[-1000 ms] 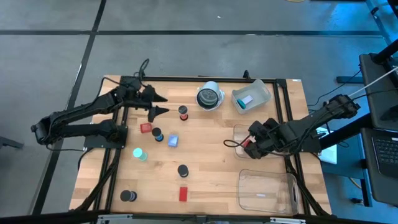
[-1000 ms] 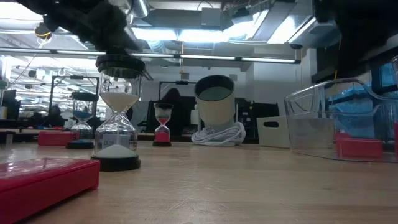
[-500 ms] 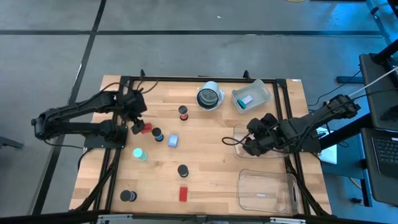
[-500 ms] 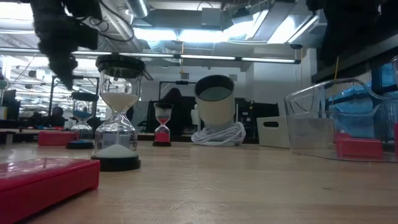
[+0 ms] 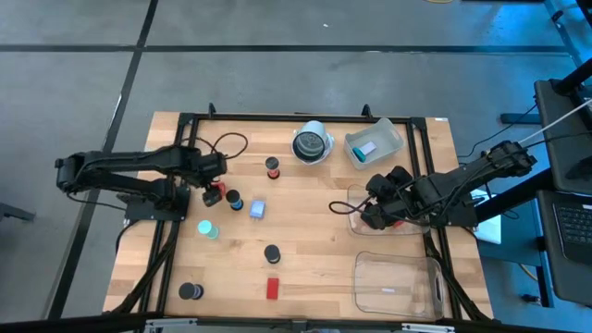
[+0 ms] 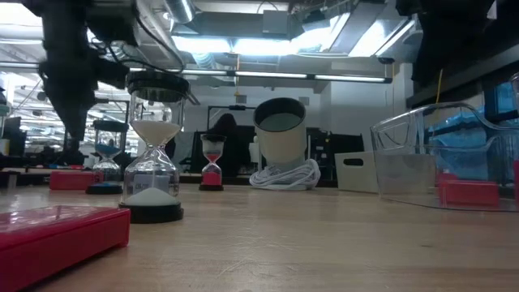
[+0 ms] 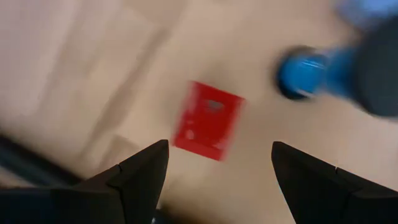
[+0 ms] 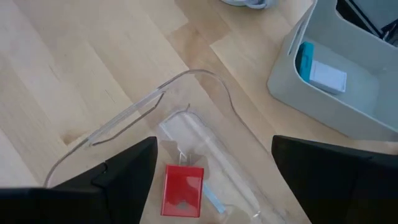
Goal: Pick & Place Office items
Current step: Put the red charger adapter into the top transparent bin
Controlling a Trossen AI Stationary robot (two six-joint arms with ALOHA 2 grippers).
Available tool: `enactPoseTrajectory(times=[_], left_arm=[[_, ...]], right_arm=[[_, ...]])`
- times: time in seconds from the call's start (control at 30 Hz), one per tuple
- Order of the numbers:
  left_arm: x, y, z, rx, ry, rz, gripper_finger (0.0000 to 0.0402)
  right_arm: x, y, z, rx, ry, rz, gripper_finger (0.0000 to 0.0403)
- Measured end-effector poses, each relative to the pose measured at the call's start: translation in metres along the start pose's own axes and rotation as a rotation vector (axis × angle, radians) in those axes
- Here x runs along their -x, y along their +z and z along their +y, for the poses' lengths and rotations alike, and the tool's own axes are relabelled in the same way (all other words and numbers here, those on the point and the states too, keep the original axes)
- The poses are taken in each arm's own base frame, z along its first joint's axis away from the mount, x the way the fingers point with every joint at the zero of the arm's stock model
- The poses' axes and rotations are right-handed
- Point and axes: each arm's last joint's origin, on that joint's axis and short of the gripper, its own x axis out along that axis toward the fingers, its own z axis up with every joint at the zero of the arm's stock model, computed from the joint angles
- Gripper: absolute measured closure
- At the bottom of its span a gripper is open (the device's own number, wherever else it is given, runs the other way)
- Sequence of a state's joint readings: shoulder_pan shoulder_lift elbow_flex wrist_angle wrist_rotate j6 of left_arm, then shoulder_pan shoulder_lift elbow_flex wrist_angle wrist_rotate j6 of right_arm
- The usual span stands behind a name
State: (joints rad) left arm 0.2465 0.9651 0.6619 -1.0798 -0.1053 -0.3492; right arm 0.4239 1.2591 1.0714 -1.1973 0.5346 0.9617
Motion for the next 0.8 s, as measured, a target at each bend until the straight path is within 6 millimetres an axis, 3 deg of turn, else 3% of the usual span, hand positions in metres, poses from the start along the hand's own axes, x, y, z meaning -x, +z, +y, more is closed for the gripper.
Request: enactPoseTrajectory(times=[0.17,0.57,0.8], left_arm=[[-0.015,0.010,-0.003,0.046,0.051,0.076,0.0121],[-0.056,0.025,-0.015,-0.115,0.042,0.280,0.0121],[-0.073,0.027,-0.014,-0.101,0.088,0.364,0.0121]], right_arm=[[-0.001,0.002,-0.001,0.012,-0.006,0.002,0.0082],[-0.001,0.002,-0.001,0.040,-0.006,0.002,0.0082],[-0.001,0.002,-0.001,0.043,-0.005,0.001,0.0082]])
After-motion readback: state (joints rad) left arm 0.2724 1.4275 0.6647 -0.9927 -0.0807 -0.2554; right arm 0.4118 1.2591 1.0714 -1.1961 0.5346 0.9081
